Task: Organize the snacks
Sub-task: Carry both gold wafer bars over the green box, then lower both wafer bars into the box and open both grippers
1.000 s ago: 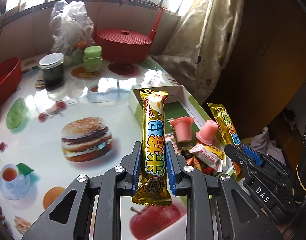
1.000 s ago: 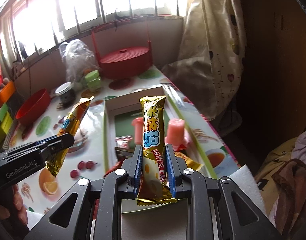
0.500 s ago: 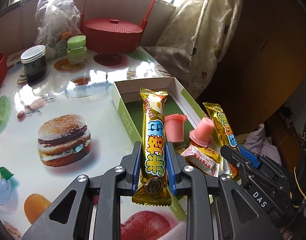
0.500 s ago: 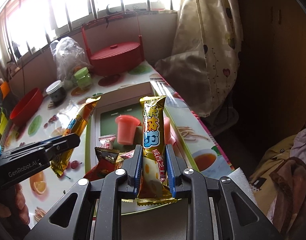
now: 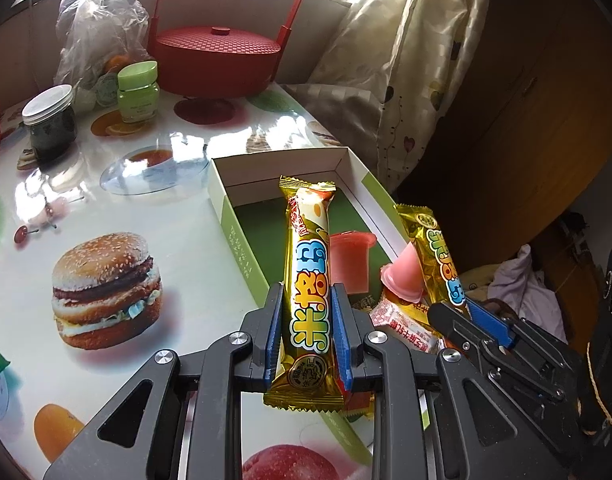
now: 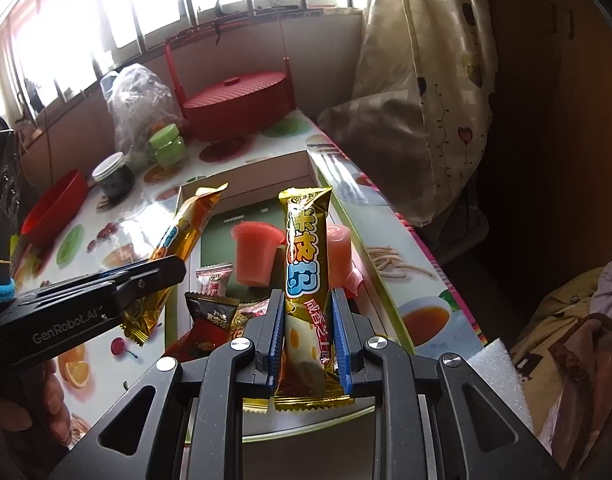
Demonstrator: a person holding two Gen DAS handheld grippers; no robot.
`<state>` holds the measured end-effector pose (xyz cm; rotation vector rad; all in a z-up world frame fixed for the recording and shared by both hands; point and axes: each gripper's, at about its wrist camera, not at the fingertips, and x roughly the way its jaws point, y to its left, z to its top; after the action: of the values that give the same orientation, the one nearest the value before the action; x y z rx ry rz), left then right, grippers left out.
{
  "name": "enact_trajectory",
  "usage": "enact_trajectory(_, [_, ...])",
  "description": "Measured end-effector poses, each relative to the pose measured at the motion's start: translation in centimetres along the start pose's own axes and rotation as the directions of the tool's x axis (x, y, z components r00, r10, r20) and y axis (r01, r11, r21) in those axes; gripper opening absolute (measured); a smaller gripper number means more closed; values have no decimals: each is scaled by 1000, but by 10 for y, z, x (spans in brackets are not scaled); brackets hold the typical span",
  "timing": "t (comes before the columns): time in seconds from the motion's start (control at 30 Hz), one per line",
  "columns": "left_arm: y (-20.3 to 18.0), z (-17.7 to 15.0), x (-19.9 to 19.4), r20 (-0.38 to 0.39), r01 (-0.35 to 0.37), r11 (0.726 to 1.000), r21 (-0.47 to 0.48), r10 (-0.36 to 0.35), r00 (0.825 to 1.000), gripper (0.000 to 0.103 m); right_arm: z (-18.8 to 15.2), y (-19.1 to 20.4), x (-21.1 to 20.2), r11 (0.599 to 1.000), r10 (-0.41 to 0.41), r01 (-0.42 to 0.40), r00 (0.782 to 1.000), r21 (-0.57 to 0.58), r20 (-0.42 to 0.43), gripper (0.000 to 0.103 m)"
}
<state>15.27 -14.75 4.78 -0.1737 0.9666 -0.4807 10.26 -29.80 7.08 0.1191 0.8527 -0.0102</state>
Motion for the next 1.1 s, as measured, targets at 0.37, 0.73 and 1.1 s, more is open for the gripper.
enact_trajectory(0.37, [-3, 3, 9, -13, 2, 1000, 5, -2, 1000, 24, 1, 0, 9, 1000, 1, -1, 1000, -6, -14, 21])
enact_trajectory(0.73, [-4, 4, 14, -17, -7, 1000, 3, 7, 1000, 24, 3, -4, 18, 1000, 10, -10, 1000, 3, -14, 21])
enact_trajectory(1.1, [-9, 4, 14, -19, -22, 999, 31, 23, 1000, 29, 3, -4, 21, 999, 23, -23, 1000, 22, -9, 29])
